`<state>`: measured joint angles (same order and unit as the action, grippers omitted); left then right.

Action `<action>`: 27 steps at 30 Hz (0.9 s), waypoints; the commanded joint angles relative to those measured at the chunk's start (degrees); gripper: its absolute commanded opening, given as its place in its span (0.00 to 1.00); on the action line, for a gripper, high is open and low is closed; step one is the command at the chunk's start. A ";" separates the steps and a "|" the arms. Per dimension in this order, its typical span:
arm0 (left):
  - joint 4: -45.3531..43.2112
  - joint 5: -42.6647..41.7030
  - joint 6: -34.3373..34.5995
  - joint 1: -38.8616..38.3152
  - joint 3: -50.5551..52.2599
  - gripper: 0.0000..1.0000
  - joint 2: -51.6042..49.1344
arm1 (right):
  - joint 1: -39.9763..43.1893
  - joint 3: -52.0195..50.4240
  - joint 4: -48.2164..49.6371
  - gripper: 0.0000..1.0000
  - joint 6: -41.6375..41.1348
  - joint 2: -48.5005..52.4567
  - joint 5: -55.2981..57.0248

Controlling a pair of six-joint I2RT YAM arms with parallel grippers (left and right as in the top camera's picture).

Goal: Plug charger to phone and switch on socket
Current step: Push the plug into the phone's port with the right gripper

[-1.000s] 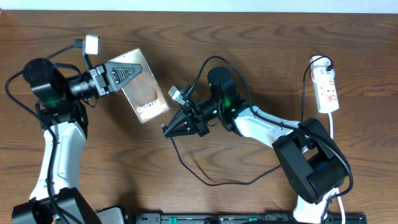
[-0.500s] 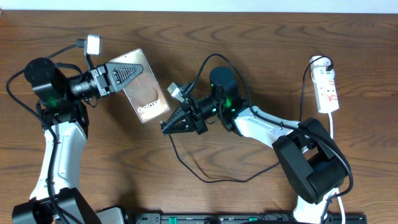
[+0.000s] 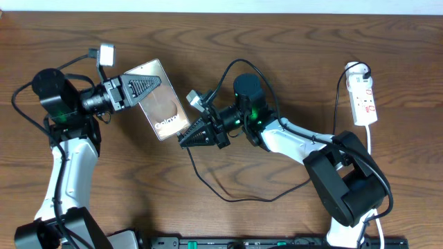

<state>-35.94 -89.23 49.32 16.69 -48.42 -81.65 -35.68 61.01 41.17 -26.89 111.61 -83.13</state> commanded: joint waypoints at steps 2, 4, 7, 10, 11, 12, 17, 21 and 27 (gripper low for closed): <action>-0.35 -0.76 -0.90 -0.07 0.11 0.08 0.42 | 0.39 0.22 0.28 0.01 -0.76 0.04 0.26; -0.35 -0.74 -0.90 -0.07 0.11 0.08 0.42 | 0.39 0.22 0.28 0.01 -0.76 0.04 0.26; -0.37 -0.72 -0.90 -0.07 0.11 0.07 0.42 | 0.39 0.22 0.28 0.01 -0.79 0.04 0.31; -0.35 0.37 -0.85 -0.20 0.11 0.07 0.42 | 0.39 0.22 0.28 0.01 -0.98 0.04 0.66; -0.35 0.70 -0.85 -0.35 0.11 0.08 0.42 | 0.39 0.22 0.28 0.01 -1.11 0.04 0.74; -0.35 1.09 -0.85 -0.63 0.11 0.07 0.42 | 0.39 0.22 0.28 0.01 -1.42 0.04 1.22; -0.37 1.42 -2.23 -2.67 0.11 0.08 0.42 | 0.39 0.22 0.26 0.01 -1.81 0.04 1.36; -0.37 1.36 -2.60 -2.99 0.11 0.08 0.42 | 0.39 0.22 0.24 0.01 -1.81 0.04 1.36; -0.35 0.42 -3.30 -2.99 0.11 0.07 0.42 | 0.39 0.22 0.26 0.01 -2.40 0.04 1.70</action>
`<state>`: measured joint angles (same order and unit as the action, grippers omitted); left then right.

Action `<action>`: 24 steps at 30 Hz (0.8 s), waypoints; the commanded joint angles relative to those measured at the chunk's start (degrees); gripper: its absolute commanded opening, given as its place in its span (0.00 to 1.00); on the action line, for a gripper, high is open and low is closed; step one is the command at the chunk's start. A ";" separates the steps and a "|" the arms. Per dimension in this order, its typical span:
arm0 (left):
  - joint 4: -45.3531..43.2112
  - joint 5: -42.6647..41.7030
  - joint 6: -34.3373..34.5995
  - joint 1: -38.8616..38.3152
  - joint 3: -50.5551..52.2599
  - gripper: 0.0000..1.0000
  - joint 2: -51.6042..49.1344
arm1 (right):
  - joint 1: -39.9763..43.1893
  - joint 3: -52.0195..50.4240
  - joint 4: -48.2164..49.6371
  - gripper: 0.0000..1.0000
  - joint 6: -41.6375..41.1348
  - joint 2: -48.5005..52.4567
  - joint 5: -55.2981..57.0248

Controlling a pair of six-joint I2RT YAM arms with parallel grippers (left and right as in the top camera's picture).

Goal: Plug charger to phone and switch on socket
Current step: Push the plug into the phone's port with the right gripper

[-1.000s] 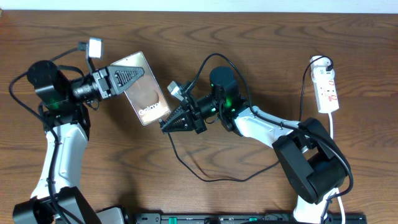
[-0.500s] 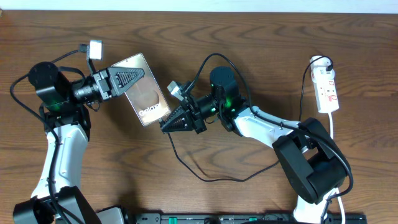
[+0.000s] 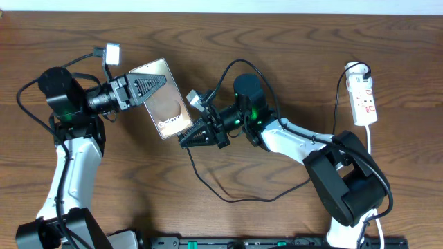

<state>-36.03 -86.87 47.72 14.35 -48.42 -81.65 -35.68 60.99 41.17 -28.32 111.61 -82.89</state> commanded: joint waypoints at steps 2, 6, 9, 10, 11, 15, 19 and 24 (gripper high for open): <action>-0.26 -2.29 -2.01 -0.66 0.11 0.08 0.42 | 0.46 0.24 0.33 0.01 -2.05 0.04 2.40; -0.28 -2.25 -2.10 -0.66 0.11 0.07 0.42 | 0.46 0.24 2.95 0.01 -5.64 0.04 4.22; -0.26 -1.99 -2.08 -0.66 0.11 0.07 0.42 | 0.46 0.24 4.72 0.01 -8.46 0.04 6.88; -0.26 -1.79 -2.08 -0.66 0.11 0.07 0.42 | 0.46 0.24 4.92 0.01 -8.85 0.04 7.72; -0.24 -1.27 -2.05 -0.66 0.11 0.08 0.42 | 0.46 0.24 5.05 0.01 -9.07 0.04 8.52; -0.26 0.81 -1.99 -0.68 0.11 0.08 0.42 | 0.46 0.24 5.35 0.01 -9.60 0.04 10.47; -0.24 1.16 -1.81 -0.68 0.11 0.07 0.42 | 0.46 0.24 5.42 0.01 -9.57 0.04 12.13; -0.24 -1.44 -1.84 -0.68 0.11 0.07 0.42 | 0.70 0.24 7.45 0.01 -9.60 0.04 12.46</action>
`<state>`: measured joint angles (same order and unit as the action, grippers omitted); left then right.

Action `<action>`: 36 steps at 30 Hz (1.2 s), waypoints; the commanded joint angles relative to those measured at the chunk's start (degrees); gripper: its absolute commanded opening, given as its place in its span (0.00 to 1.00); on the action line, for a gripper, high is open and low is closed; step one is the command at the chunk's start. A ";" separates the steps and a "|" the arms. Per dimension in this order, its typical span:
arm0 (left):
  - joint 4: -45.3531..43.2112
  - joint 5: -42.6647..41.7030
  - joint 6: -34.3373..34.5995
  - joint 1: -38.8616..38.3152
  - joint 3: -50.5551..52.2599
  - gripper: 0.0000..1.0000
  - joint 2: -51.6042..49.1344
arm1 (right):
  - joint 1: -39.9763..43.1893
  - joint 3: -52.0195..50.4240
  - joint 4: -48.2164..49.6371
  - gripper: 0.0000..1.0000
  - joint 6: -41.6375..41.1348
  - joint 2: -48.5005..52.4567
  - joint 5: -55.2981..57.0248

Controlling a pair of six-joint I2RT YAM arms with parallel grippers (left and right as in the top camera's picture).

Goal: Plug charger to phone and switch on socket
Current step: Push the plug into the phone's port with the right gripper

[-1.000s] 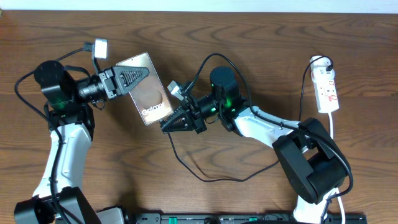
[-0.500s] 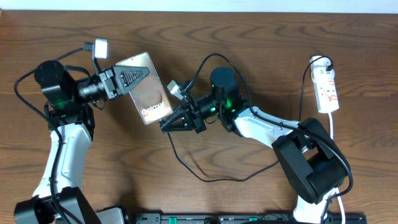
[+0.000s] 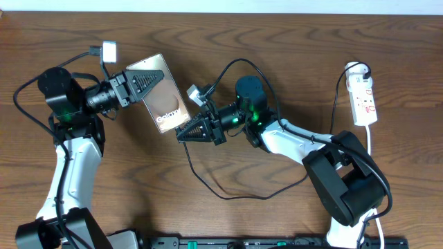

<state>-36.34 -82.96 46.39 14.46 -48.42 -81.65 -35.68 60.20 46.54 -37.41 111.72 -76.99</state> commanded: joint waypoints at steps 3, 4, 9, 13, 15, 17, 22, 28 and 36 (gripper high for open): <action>0.04 -7.10 -0.55 -0.79 0.11 0.08 0.42 | 1.07 1.03 3.39 0.01 -1.33 -0.07 6.56; 0.07 -7.08 -0.50 -0.79 0.17 0.07 0.42 | 1.18 1.03 4.00 0.01 -1.60 -0.07 6.56; 0.07 -7.08 -0.55 -0.79 0.72 0.07 0.42 | 1.66 1.03 5.44 0.01 -2.43 -0.07 6.58; 0.07 -7.08 -0.79 -0.79 1.46 0.07 0.42 | 1.97 1.03 7.72 0.01 -3.41 -0.07 7.02; 0.04 -7.08 -0.79 -0.79 1.60 0.07 0.42 | 1.97 1.03 8.35 0.01 -4.15 -0.07 7.80; 0.04 -7.08 -0.79 -0.79 1.60 0.07 0.42 | 1.97 1.03 8.33 0.01 -4.35 -0.07 8.74; 0.04 -7.08 -0.76 -0.79 1.60 0.07 0.42 | 2.03 1.03 8.31 0.01 -5.09 -0.07 10.21; 0.04 -7.08 -0.83 -0.79 1.60 0.07 0.42 | 2.40 1.03 8.26 0.01 -6.78 -0.07 12.39; 0.04 -7.08 -1.64 -1.07 1.60 0.07 0.42 | 3.08 1.03 8.09 0.01 -8.46 -0.07 14.12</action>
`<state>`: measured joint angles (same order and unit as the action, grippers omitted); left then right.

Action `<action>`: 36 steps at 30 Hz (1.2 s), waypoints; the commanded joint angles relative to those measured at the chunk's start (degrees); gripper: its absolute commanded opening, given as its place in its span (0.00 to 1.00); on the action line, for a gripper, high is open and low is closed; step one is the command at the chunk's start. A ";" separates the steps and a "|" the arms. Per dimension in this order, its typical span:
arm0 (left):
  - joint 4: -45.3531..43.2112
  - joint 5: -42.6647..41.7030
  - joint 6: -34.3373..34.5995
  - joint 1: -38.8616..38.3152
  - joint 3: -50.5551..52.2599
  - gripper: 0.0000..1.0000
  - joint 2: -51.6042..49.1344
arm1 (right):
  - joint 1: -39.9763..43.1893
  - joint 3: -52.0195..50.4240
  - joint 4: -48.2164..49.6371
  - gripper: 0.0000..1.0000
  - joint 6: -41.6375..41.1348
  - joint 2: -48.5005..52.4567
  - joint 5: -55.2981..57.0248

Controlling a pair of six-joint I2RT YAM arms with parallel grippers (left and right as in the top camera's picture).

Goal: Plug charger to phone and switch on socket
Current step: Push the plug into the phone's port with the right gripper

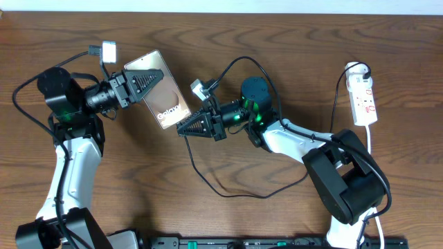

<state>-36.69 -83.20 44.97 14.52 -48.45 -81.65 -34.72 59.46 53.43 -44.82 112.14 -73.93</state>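
A gold phone (166, 97) with its back up is tilted over the left-centre of the table. My left gripper (149, 79) is shut on its upper end. From the right, my right gripper (183, 129) points at the phone's lower end, its fingers closed to a tip on the charger plug, which is too small to make out. The black charger cable (228, 194) loops from there across the table. A white socket strip (364, 99) lies at the far right, with a plug (356, 69) in its top end.
The brown wooden table (291, 41) carries nothing else loose. A black rail (263, 242) runs along the front edge. The slack cable loop lies in front of the right arm (291, 138). A white cord (372, 142) runs down from the strip.
The right arm has pulled back slightly to the right, and its gripper tip sits a little higher at the phone's lower edge. The phone has shifted slightly to the right in the left gripper.
The left gripper held the phone and the right gripper held the plug at its lower end throughout. The phone first sat lower, was then lifted up and left, and both grippers have made small adjustments against each other since.
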 commanded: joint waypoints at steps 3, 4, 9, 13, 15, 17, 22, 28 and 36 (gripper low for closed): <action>0.39 -6.84 -0.48 -1.97 1.62 0.07 0.42 | 2.16 1.77 1.20 0.01 -1.07 -0.48 11.06; 0.42 -6.84 -0.85 -2.36 1.62 0.07 0.42 | 2.16 1.77 1.20 0.01 -1.36 -0.48 11.08; 0.37 -6.84 -1.51 -3.98 1.62 0.07 0.42 | 2.16 1.77 1.22 0.01 -1.46 -0.48 11.06; 0.39 -6.86 -1.46 -4.11 1.62 0.07 0.42 | 2.16 1.77 1.22 0.01 -1.44 -0.48 11.02; 0.39 -6.86 -1.46 -4.11 1.62 0.07 0.42 | 2.16 1.77 1.22 0.01 -1.44 -0.48 10.80; 0.39 -6.86 -1.44 -4.11 1.62 0.07 0.42 | 2.16 1.77 1.20 0.01 -1.44 -0.48 10.62; 0.39 -6.86 -1.44 -4.11 1.62 0.07 0.42 | 2.16 1.77 1.18 0.01 -1.42 -0.48 10.10; 0.39 -6.86 -1.46 -4.11 1.62 0.07 0.42 | 2.16 1.77 1.20 0.01 -1.44 -0.48 9.90; 0.39 -6.86 -1.49 -4.11 1.62 0.08 0.42 | 2.16 1.77 1.20 0.08 -1.44 -0.48 9.70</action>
<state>-37.04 -82.13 43.00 12.62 -48.45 -81.65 -33.54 59.35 53.49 -46.26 112.14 -72.64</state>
